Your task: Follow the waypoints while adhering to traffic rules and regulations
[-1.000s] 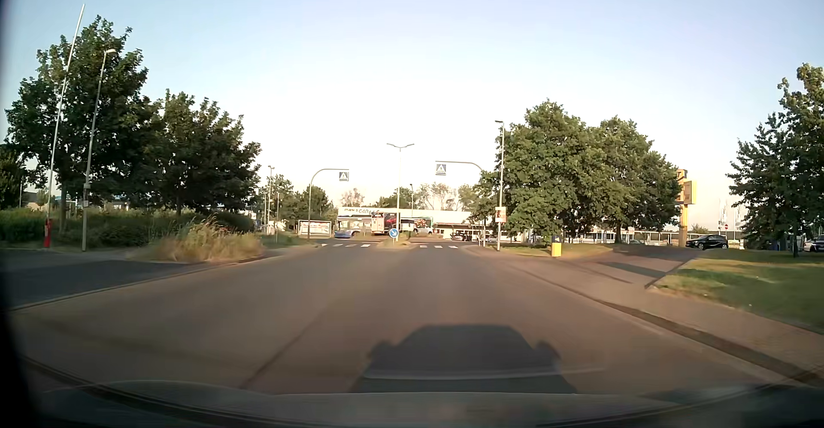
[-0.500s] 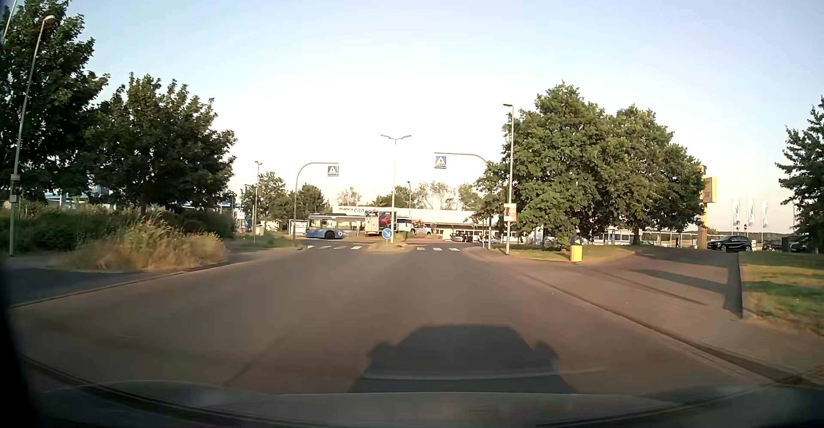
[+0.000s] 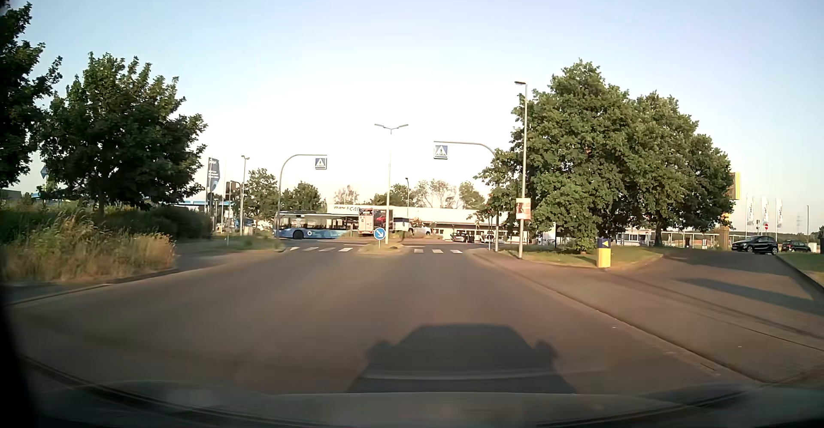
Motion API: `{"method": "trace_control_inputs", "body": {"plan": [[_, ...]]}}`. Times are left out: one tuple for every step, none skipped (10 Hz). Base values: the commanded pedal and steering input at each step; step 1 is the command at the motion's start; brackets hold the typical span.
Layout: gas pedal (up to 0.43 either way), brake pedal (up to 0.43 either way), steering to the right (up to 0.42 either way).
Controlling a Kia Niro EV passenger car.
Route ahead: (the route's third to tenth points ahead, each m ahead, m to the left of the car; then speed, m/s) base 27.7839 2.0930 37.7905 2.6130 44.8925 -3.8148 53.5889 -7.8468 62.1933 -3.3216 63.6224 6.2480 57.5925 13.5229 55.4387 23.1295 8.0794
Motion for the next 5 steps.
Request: {"method": "trace_control_inputs", "body": {"plan": [[0.000, 0.030, 0.002], [0.000, 0.030, 0.001], [0.000, 0.030, 0.001], [0.000, 0.030, 0.001], [0.000, 0.030, 0.000]]}}
